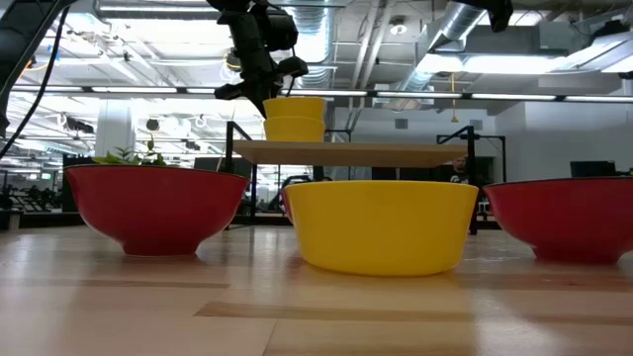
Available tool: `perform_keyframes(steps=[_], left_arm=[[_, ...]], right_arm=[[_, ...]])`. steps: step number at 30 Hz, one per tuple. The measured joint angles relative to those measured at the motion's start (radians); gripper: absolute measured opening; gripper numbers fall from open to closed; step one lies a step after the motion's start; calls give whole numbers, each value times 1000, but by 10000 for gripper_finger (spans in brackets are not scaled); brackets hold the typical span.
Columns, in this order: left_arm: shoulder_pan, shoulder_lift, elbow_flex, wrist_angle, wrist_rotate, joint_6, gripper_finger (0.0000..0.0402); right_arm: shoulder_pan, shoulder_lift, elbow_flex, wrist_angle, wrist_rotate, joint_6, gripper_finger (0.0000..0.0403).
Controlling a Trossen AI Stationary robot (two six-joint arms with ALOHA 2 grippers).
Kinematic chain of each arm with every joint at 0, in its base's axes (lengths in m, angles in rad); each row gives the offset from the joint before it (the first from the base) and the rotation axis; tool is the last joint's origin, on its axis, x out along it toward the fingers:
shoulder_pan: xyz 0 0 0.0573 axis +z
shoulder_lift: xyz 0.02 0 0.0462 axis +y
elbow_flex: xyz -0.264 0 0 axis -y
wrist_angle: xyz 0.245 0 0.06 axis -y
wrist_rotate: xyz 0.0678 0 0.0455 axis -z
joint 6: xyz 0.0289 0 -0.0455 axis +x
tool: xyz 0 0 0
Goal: Pick & Place Mini bowls
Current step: Stack the top yellow bowl on top of the yellow bowl on the shelf
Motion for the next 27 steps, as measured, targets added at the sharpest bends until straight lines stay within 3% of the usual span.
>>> perform_keyframes(steps=[7, 27], left_arm=[[4, 0, 0, -2, 3, 0, 6], [4, 0, 0, 9, 4, 5, 61]], right_arm=[[0, 0, 0, -35, 1, 1, 98], [0, 0, 0, -34, 0, 1, 98]])
